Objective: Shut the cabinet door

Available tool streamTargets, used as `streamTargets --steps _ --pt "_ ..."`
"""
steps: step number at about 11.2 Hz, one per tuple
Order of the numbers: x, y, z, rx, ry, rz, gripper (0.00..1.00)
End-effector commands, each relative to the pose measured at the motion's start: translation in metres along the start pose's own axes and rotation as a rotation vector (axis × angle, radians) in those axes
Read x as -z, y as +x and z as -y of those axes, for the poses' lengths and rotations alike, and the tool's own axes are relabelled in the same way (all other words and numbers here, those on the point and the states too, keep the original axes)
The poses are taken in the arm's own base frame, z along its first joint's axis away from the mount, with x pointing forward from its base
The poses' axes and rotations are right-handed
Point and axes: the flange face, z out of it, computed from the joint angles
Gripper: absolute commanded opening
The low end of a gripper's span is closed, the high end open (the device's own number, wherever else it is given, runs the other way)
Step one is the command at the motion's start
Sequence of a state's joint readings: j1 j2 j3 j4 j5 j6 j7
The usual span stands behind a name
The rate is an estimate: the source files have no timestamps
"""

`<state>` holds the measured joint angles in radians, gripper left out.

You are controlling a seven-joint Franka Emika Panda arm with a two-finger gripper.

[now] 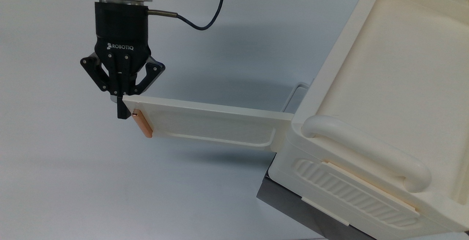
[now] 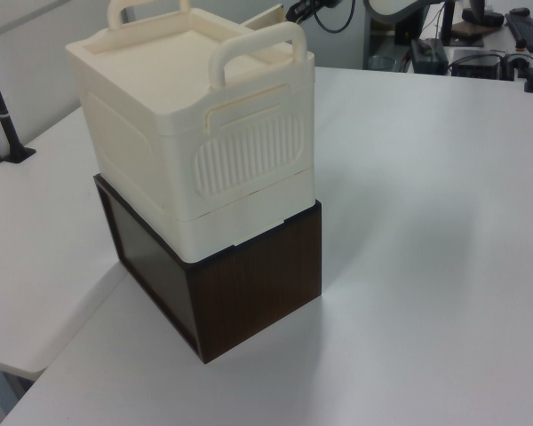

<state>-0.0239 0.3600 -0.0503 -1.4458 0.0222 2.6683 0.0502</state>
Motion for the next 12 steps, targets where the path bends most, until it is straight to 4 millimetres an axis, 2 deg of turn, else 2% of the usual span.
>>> streamTargets --steps 1,5,8,10,12 --pt "0.012 0.002 0.003 -0.013 0.019 0.014 0.0" --pt "0.04 0.011 0.003 -0.017 0.025 0.043 0.0" --pt "0.085 0.019 -0.001 0.016 0.027 0.159 0.0" --pt "0.108 0.045 0.002 -0.028 0.054 0.084 0.0" --pt "0.111 0.064 0.005 -0.059 0.068 -0.078 0.0"
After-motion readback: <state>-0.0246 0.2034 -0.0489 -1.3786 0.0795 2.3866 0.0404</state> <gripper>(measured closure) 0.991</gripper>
